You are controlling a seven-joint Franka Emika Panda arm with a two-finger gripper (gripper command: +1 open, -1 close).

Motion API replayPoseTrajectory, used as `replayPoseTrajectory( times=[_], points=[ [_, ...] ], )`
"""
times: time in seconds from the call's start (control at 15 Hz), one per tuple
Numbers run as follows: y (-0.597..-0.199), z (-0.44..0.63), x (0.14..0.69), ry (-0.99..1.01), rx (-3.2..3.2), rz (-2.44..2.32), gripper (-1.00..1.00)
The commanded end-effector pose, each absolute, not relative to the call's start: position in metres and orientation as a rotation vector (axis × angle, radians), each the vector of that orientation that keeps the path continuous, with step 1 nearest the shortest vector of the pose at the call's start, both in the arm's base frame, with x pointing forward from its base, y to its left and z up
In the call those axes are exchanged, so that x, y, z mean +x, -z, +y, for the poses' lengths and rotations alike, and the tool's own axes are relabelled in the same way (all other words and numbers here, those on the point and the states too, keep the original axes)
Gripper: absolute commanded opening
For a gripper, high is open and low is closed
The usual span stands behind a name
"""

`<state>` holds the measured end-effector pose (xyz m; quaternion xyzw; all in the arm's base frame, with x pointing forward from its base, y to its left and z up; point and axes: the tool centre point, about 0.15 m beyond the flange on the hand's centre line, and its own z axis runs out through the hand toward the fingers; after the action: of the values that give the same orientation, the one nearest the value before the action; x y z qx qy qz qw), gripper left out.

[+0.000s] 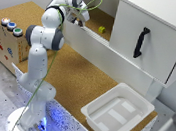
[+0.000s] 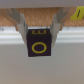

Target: Put the purple object on the table

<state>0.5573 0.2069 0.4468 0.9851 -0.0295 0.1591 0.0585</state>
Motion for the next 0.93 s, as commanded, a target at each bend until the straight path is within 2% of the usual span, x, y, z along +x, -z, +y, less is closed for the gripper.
replayPoseTrajectory(
  times=[0.0, 0.33, 0.73, 0.87],
  points=[
    [-0.409, 0.163, 0.466, -0.780, 3.115, 0.150, -1.00],
    [-0.370, 0.147, 0.433, -0.635, 3.130, -0.053, -1.00],
    [-0.278, 0.136, 0.425, -0.307, 3.244, -0.109, -1.00],
    [-0.256, 0.125, 0.428, -0.258, 3.240, -0.110, -1.00]
  ],
)
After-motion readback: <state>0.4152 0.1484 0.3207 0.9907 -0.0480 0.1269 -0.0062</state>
